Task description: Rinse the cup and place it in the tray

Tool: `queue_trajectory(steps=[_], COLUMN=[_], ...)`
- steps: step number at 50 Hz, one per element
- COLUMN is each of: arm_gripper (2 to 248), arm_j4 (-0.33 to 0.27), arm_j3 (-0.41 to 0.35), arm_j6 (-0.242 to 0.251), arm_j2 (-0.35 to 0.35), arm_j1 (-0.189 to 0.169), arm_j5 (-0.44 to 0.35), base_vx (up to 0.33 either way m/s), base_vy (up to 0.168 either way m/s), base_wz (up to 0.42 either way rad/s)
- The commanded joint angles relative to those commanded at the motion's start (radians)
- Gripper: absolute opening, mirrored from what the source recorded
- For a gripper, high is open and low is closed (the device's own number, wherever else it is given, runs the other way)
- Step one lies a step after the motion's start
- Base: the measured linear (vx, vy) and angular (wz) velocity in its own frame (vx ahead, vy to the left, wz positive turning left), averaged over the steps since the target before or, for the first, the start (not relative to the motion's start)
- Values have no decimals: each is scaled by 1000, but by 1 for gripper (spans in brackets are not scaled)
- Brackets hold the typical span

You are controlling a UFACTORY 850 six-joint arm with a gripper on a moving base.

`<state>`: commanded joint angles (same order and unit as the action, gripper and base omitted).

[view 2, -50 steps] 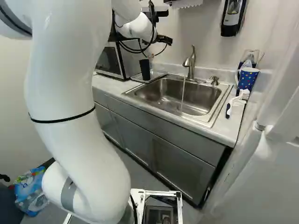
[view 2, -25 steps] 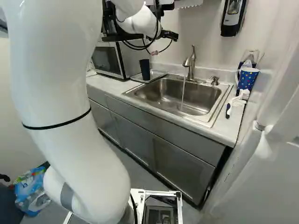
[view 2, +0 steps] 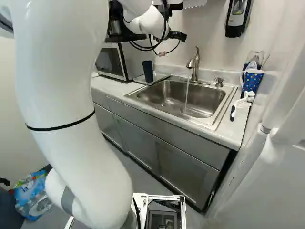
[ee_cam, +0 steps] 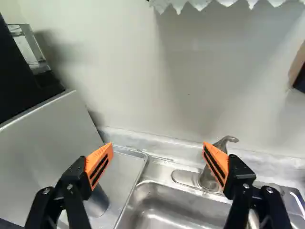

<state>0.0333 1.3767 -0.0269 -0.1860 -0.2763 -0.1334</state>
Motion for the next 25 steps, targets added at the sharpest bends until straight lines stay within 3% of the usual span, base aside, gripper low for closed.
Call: queue_trajectory(steps=[25], arm_gripper=[247], arm_j4=[0], arm_j3=[49], arm_j6=[0], arm_j2=[-45], arm_j1=[-29], arm_j5=[0], base_vx=[0], base_vy=[0], base_wz=[0])
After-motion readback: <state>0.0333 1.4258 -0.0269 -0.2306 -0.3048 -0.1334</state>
